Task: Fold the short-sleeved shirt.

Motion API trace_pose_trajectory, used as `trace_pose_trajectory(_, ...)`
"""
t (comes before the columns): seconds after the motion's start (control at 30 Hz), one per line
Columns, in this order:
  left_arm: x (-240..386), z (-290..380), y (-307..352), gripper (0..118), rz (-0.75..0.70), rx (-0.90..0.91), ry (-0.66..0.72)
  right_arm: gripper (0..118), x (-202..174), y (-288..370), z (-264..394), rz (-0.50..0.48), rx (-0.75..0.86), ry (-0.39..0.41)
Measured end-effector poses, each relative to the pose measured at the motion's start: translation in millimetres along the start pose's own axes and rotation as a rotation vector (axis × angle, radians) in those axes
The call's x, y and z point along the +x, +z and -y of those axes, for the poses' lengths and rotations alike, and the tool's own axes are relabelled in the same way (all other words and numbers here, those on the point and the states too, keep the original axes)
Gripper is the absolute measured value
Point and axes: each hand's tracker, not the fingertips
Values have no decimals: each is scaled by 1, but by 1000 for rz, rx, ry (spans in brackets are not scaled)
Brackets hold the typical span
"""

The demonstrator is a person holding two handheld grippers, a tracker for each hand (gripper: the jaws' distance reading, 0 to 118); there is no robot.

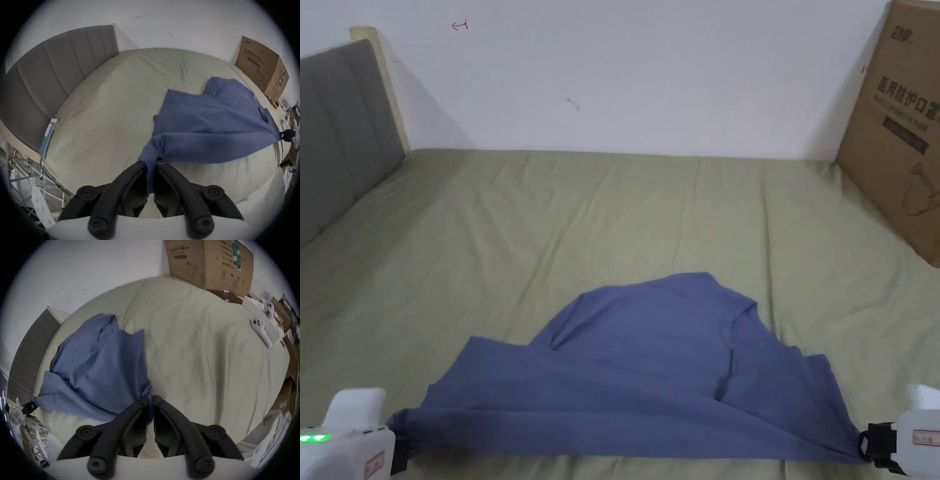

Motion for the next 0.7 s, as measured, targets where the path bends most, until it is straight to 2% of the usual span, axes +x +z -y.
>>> trace_pose_trajectory(0.1,6,9,-1,5,11,-11,7,7,3,-11,7,-1,16,2)
trace_pose_trajectory(0.13,7,8,-1,9,22,-16,15,12,1,-9,7,12,37,14)
trace_pose_trajectory(0.2,7,11,3,46,33,-30,33,50,-4,-7,6,80,46,63)
trace_pose_trajectory(0.23,8,11,4,71,32,-32,37,69,-5,-6,5,99,46,76)
trace_pose_trajectory(0.27,9,10,7,96,34,-33,38,74,-6,-3,5,100,56,69)
trace_pose_trajectory(0.3,10,9,11,105,38,-25,39,74,-4,3,4,83,74,56)
trace_pose_trajectory(0.37,16,9,31,106,59,14,29,74,-6,18,3,55,109,29)
trace_pose_trajectory(0.43,25,4,43,105,55,34,13,74,-9,31,3,26,156,48)
trace_pose_trajectory(0.47,33,4,55,103,66,54,-3,73,-13,39,5,27,177,71)
trace_pose_trajectory(0.5,38,3,61,96,80,66,-6,67,-17,45,7,23,191,90)
trace_pose_trajectory(0.53,44,2,68,76,108,84,-4,53,-20,49,11,15,208,103)
trace_pose_trajectory(0.57,50,4,74,33,135,100,8,18,-22,52,15,4,211,106)
trace_pose_trajectory(0.6,56,5,78,11,157,110,18,4,-23,54,20,-6,216,105)
trace_pose_trajectory(0.63,61,8,78,2,158,106,10,3,-28,55,29,-9,243,94)
trace_pose_trajectory(0.7,77,17,77,0,176,105,-7,3,-30,52,46,-37,240,100)
